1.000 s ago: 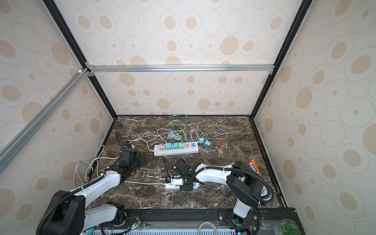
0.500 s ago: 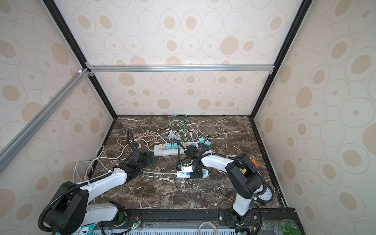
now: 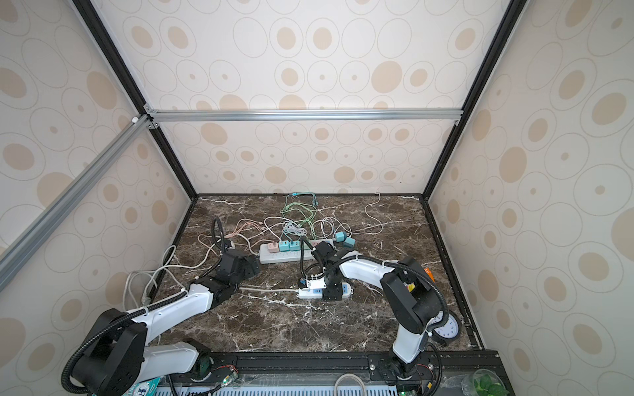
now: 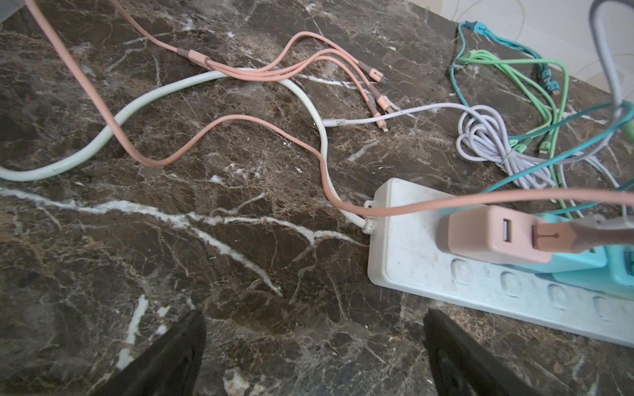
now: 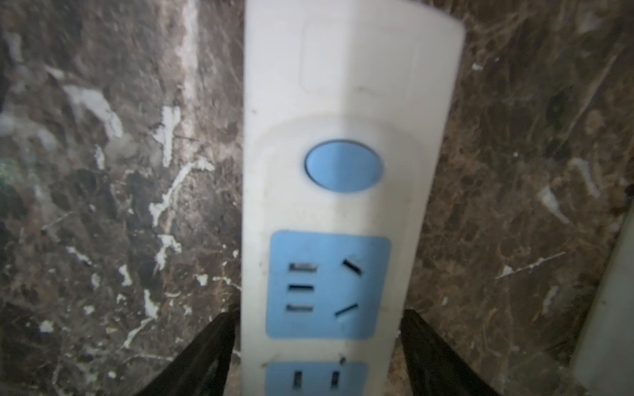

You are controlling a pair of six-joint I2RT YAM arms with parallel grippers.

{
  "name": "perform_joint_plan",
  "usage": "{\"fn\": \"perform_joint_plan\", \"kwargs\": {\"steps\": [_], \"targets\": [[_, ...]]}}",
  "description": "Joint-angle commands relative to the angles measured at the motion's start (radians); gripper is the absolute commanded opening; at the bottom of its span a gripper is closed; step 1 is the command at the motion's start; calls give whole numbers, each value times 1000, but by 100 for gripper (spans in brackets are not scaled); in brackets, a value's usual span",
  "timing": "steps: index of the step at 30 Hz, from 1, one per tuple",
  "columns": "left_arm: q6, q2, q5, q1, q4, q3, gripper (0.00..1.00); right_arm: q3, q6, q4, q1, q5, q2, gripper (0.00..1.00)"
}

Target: Insert the plug

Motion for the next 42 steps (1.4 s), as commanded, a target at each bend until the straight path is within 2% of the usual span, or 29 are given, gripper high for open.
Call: {"fn": "perform_joint_plan", "kwargs": {"steps": [1,2,7,8,9,11,14,16,17,19,23,26,29,31,34,36,39,42], "targets": [[14,20,-42,2,0,55,98,-22,11,-34,-3,-46,-86,94],[10,23,-45,1,-3,58,98,-28,26,-33,-3,-49,-105,100],[-32,40,-29,0,-17,74,98,-78,78,-28,-5,-76,-232,100],[1,50,-11,-10,-17,90,98,-84,91,-21,-8,-83,-257,99],[43,70,-23,-36,-40,122,98,-93,112,-7,-15,-96,-291,100],[87,133,-124,-112,-136,211,98,-112,163,51,-34,-101,-356,99],[111,237,-231,-202,-243,331,98,-153,305,233,-87,-44,-444,99],[111,285,-275,-249,-258,382,98,-134,483,297,-177,-91,-466,100],[112,299,-293,-269,-252,395,98,-129,570,338,-212,-67,-464,100],[114,314,-305,-296,-217,413,98,-132,747,432,-251,170,-439,100],[112,291,-239,-301,-107,389,99,-82,901,400,-294,395,-369,100],[103,269,-219,-301,-65,364,98,-26,1045,334,-360,281,-298,100],[103,249,-213,-301,-46,342,99,46,1213,272,-410,215,-194,100],[103,235,-210,-299,-30,325,98,108,1303,223,-454,178,-115,92],[109,223,-194,-297,-10,309,98,179,1357,195,-477,124,-17,87],[111,224,-186,-296,-12,309,98,227,1361,167,-479,105,43,86],[114,229,-181,-294,-16,310,98,312,1376,76,-478,74,138,80],[96,235,-194,-291,-21,311,98,344,1413,57,-462,52,194,79]]}}
